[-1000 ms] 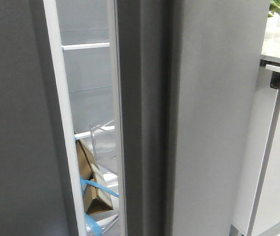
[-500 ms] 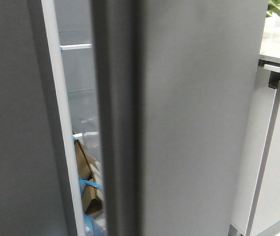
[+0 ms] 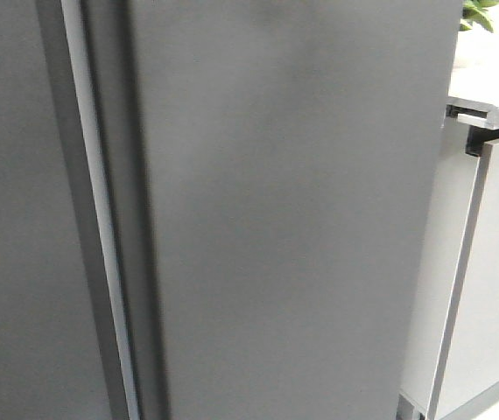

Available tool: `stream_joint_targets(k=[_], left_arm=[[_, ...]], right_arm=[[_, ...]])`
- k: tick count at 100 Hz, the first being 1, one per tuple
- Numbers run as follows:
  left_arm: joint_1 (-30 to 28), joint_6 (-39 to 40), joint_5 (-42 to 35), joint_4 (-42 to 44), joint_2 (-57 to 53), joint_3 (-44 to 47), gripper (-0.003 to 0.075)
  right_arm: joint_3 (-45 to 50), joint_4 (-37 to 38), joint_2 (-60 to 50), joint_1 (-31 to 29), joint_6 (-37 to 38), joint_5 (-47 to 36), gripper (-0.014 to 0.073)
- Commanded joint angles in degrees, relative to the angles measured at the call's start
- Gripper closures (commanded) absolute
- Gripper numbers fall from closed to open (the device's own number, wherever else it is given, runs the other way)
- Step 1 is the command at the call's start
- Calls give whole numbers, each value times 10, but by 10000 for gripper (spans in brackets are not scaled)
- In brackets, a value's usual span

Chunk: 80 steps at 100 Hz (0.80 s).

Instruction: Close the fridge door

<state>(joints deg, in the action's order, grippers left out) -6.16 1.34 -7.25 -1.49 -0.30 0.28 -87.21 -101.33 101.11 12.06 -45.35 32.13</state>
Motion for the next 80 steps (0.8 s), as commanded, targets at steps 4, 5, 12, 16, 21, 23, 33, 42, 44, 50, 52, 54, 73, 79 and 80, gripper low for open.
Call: stream_joint_targets(k=[4,5,12,16,21,23,33,42,44,50,52,54,73,79,80], left_arm=[[2,0,-42,-2,-12,20,740],[2,0,-42,-2,-12,20,740],[2,0,-42,-2,-12,20,740],[0,0,-42,-2,-12,20,740],[0,0,-42,-2,-12,20,740],[0,0,-42,-2,-12,20,740],[0,0,-42,-2,-12,20,740],[0,0,-42,-2,-12,20,740],[0,0,-42,-2,-12,20,740],[0,0,-42,-2,-12,20,740],[0,0,-42,-2,-12,20,740],[0,0,-42,-2,-12,20,740],[0,0,-42,-2,-12,20,740],[0,0,-42,-2,-12,20,740],[0,0,-42,-2,-12,20,740]], right_arm=[[-85,-54,40,15,-11,-13,639],[-89,-54,47,16,-11,-12,639],[-127,-54,77,22,-11,0,639],[-146,-54,91,25,-11,12,639],[-164,-52,105,26,-11,20,639],[-169,-49,109,26,-11,23,639],[-176,-37,112,26,-11,19,639],[-176,-7,112,25,-6,24,639],[-176,8,111,23,2,27,639],[-176,61,106,17,31,39,639],[-176,86,103,15,44,45,639],[-176,110,100,12,58,51,639],[-176,378,47,2,185,84,639],[-176,475,22,2,231,89,639],[-176,485,16,2,235,90,639]])
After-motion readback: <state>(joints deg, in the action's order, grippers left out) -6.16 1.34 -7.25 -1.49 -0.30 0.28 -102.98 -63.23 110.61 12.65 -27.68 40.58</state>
